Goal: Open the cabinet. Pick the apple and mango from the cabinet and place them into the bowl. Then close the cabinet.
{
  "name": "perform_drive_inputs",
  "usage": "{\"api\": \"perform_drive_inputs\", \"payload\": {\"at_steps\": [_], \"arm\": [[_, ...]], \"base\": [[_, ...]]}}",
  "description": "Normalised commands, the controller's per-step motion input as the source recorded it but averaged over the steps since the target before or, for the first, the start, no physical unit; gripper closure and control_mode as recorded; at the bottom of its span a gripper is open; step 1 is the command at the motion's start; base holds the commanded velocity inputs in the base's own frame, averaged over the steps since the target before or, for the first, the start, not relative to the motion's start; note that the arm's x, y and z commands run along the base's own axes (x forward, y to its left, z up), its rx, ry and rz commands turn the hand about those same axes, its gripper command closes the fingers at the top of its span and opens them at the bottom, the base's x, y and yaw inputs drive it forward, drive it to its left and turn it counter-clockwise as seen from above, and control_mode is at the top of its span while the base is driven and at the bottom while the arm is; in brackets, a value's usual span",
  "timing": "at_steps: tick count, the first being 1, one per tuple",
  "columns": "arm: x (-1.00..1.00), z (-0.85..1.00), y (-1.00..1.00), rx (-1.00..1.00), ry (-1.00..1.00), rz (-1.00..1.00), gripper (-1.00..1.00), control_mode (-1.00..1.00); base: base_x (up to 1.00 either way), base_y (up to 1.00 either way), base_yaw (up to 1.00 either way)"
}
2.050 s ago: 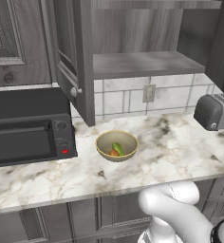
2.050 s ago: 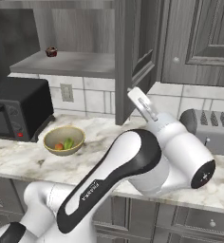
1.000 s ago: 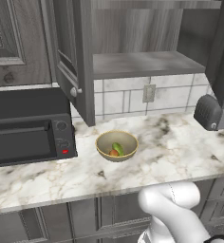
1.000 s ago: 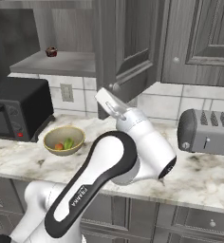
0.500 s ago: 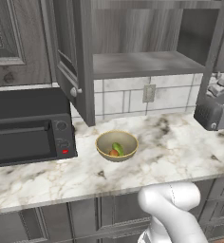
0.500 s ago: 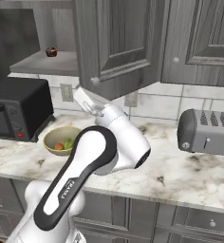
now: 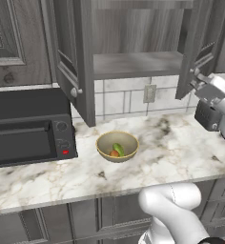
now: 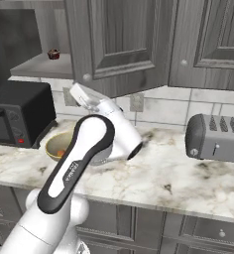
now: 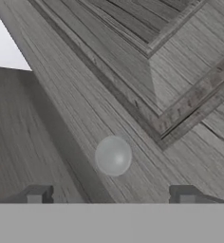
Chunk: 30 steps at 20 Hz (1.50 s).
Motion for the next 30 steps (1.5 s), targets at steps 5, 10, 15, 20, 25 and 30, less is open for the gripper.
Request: {"api": "perform_drive_inputs", "payload": {"at_steps": [5, 10, 15, 20, 25, 30], "arm": [[0.43, -0.15, 0.1, -0.05, 0.0, 0.0, -1.0, -1.0], [0.39, -0.12, 0.02, -0.09, 0.03, -0.1, -1.0, -1.0], [0.54, 0.0, 0.0, -0.09, 0.23, -0.19, -1.0, -1.0], [0.54, -0.01, 0.0, -0.1, 0.23, -0.19, -1.0, -1.0], [0.59, -0.06, -0.11, -0.06, 0.11, -0.09, -1.0, -1.0], [0.52, -0.07, -0.38, 0.0, 0.0, 0.0, -1.0, -1.0]], "base": [[0.0, 0.0, 0.0], [0.0, 0.0, 0.0], [0.0, 0.0, 0.0], [0.0, 0.0, 0.0], [0.0, 0.0, 0.0], [0.0, 0.0, 0.0]]}}
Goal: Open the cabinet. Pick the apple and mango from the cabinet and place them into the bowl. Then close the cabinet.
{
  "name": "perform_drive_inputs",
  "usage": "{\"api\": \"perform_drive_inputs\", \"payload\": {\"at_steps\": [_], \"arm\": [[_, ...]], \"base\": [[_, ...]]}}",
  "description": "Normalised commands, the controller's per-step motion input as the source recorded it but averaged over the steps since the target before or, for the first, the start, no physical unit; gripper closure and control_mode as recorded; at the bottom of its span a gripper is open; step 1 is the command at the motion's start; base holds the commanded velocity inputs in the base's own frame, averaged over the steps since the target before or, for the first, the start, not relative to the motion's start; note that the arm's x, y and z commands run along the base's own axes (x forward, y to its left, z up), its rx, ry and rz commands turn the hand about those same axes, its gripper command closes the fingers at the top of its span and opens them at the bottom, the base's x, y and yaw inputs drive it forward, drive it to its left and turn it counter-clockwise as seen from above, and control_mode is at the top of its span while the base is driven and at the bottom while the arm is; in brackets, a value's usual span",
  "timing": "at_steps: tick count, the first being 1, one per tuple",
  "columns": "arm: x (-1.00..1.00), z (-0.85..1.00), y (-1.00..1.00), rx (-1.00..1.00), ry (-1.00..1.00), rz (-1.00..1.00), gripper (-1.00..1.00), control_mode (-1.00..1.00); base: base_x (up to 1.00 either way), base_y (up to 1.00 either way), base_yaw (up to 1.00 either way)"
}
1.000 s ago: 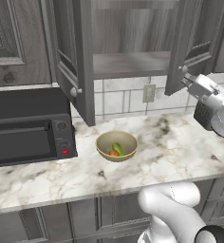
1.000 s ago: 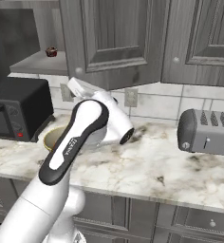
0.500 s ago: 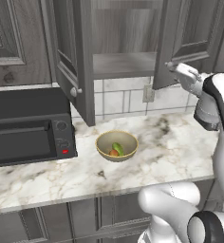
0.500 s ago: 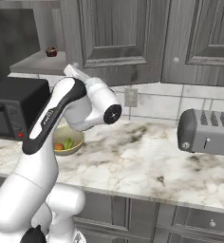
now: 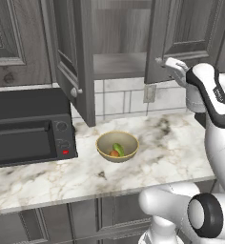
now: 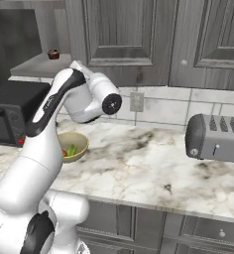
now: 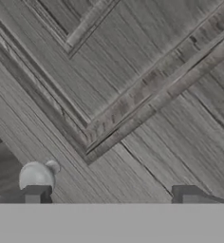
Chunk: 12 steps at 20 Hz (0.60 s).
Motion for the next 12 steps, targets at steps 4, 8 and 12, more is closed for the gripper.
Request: {"api": "perform_drive_inputs", "payload": {"at_steps": [4, 8, 12], "arm": [[0.41, 0.0, -0.52, 0.0, 0.0, 0.0, -1.0, -1.0], [0.52, 0.0, -0.38, 0.0, 0.02, 0.0, -1.0, -1.0], [0.78, 0.0, -0.13, -0.02, 0.09, 0.0, -1.0, -1.0]], "base": [[0.0, 0.0, 0.0], [0.0, 0.0, 0.0], [0.0, 0.0, 0.0]]}}
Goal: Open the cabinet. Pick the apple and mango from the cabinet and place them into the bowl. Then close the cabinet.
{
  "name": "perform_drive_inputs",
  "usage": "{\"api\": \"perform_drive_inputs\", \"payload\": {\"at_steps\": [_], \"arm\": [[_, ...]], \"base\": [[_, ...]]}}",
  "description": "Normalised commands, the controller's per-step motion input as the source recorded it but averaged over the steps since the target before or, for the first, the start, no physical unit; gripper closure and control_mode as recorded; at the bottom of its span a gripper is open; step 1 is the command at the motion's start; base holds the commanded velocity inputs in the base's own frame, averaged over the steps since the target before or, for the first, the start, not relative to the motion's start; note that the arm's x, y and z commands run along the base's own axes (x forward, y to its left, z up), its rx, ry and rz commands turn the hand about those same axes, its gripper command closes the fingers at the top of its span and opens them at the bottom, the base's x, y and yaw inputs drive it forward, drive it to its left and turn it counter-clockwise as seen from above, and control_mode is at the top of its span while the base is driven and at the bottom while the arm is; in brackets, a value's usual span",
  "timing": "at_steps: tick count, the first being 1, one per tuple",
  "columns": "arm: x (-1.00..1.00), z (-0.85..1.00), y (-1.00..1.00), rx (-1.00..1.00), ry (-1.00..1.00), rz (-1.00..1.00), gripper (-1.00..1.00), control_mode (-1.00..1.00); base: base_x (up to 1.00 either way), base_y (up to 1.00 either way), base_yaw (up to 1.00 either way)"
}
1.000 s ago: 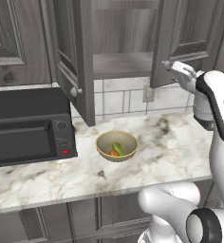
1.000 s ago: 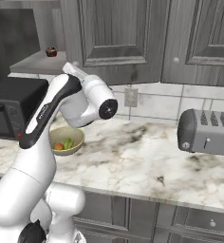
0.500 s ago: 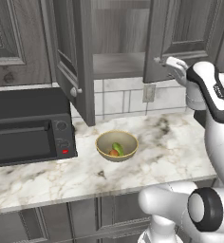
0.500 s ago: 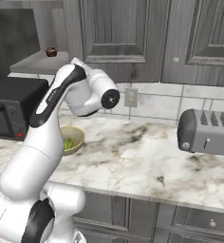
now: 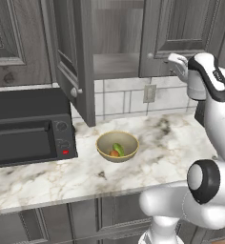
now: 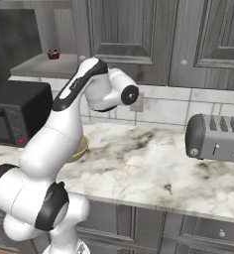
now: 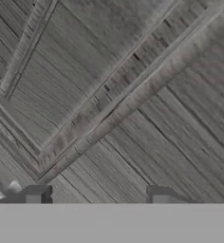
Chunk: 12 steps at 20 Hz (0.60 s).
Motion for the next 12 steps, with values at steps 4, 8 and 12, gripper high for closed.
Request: {"api": "perform_drive_inputs", "payload": {"at_steps": [4, 8, 12], "arm": [[0.65, 0.0, -0.07, -0.04, 0.05, 0.0, -1.0, -1.0], [0.37, 0.0, 0.0, -0.07, 0.0, 0.0, -1.0, -1.0], [-0.04, 0.05, 0.0, -0.11, 0.0, 0.0, -1.0, -1.0]], "base": [[0.0, 0.0, 0.0], [0.0, 0.0, 0.0], [0.0, 0.0, 0.0]]}}
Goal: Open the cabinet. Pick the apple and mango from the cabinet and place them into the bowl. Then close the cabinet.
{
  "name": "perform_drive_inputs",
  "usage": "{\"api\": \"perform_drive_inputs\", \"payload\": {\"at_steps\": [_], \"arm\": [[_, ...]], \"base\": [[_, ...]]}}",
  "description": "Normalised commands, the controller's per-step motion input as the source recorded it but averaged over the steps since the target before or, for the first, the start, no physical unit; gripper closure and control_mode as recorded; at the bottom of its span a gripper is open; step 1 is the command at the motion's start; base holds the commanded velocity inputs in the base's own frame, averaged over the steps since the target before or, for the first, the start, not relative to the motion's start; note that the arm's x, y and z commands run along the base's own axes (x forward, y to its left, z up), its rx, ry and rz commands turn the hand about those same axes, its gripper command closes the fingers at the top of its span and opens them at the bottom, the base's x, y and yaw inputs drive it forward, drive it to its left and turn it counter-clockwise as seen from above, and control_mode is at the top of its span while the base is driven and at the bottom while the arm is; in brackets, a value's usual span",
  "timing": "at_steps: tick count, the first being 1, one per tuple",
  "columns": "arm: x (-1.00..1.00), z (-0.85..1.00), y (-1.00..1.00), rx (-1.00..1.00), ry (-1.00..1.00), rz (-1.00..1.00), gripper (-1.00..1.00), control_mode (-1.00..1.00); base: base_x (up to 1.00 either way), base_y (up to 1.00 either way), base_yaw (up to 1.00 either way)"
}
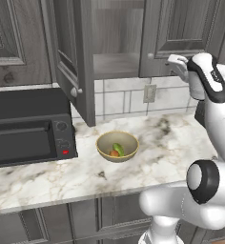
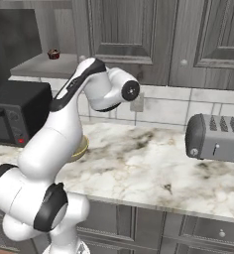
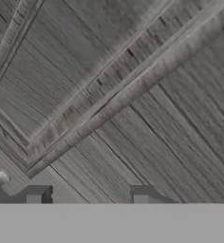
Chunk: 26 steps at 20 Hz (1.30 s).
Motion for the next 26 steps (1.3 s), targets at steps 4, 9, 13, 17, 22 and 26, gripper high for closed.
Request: {"api": "perform_drive_inputs", "payload": {"at_steps": [4, 9, 13, 17, 22, 26], "arm": [[-0.43, 0.15, 0.0, -0.13, 0.02, 0.0, -1.0, -1.0], [-0.75, 0.24, 0.0, -0.09, 0.02, 0.0, -1.0, -1.0], [-0.72, 0.32, 0.0, -0.06, 0.06, 0.0, -1.0, -1.0], [-0.74, 0.25, 0.0, -0.05, 0.08, 0.0, -1.0, -1.0], [-0.59, 0.12, 0.13, -0.05, 0.09, 0.0, -1.0, -1.0], [-0.43, 0.04, 0.24, -0.05, 0.07, 0.0, -1.0, -1.0]], "base": [[0.0, 0.0, 0.0], [0.0, 0.0, 0.0], [0.0, 0.0, 0.0], [0.0, 0.0, 0.0], [0.0, 0.0, 0.0], [0.0, 0.0, 0.0]]}}
